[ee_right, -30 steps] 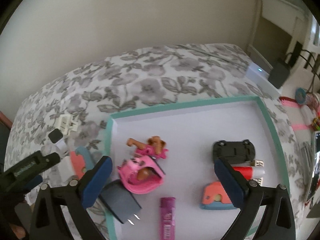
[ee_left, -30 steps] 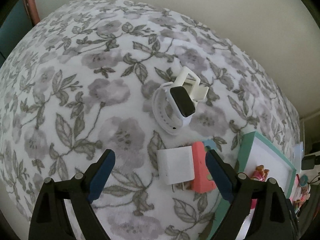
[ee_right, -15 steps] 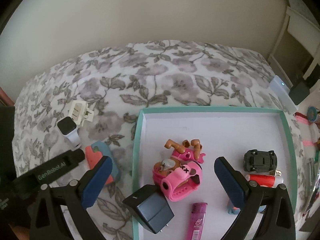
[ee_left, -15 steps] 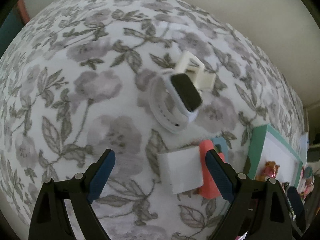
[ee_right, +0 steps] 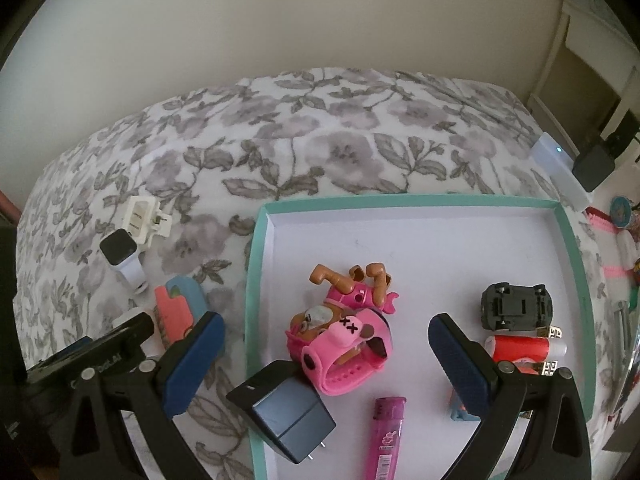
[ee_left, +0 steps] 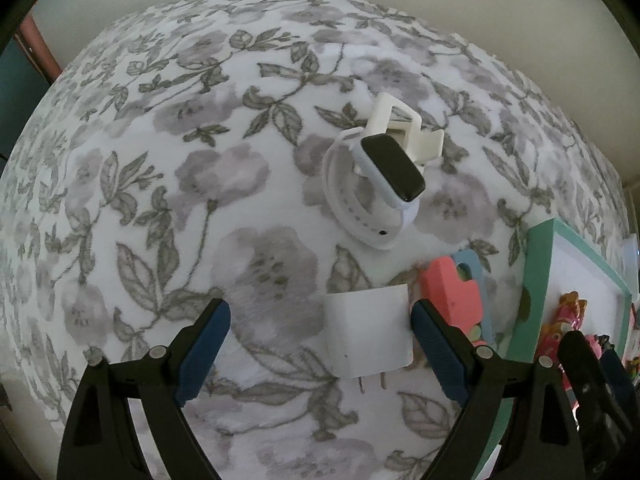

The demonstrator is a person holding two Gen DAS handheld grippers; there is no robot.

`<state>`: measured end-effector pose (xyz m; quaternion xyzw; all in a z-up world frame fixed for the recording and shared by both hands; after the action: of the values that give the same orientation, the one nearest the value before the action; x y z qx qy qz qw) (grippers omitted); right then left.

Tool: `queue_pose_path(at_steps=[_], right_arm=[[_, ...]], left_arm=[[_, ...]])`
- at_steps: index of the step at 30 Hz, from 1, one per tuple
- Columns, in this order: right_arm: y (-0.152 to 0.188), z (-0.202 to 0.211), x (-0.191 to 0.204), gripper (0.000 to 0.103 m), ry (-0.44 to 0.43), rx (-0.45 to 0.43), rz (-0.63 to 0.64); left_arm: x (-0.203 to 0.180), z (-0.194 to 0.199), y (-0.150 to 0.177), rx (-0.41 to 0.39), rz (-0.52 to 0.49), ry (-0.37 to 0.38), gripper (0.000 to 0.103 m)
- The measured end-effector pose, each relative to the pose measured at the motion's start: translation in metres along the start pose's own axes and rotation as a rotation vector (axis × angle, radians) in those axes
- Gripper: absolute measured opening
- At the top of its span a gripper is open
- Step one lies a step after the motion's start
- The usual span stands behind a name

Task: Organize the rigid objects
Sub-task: 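Move both tools back over the pile toward the white charger and folding toy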

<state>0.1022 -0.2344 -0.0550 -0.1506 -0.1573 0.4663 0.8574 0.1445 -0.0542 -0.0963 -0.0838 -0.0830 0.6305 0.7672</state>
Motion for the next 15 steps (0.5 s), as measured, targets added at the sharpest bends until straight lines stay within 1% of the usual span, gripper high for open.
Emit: queue_pose_path(at_steps=[4, 8, 12, 15], right_arm=[[0.002, 0.002, 0.004, 0.103, -0.008, -0.001, 0.012], [0.003, 0.004, 0.009, 0.103, -0.015, -0.007, 0.027], [0.006, 0.003, 0.015, 0.103, -0.018, -0.005, 0.047], [0.007, 0.005, 0.021, 0.103, -0.034, -0.011, 0.057]], left_arm=[[0.01, 0.0, 0.005, 0.004, 0.015, -0.005, 0.092], [0.031, -0.002, 0.012, 0.007, 0.051, 0.0, 0.092], [0.041, 0.003, 0.016, 0.008, 0.033, -0.041, 0.092], [0.044, 0.004, 0.015, 0.007, 0.029, -0.022, 0.092]])
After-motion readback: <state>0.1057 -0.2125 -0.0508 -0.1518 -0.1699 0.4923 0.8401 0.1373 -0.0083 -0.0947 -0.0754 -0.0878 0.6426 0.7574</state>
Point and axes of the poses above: each gripper's, at about its wrist camera, not at the fingertips, and z roughly against the way its jaws point, x to its left, y to its underside, the point moved 4 cm from there along -z, roughly the way its jaws point, and after that the axes turned 14 degrees about -z, right-handed, at the moved point
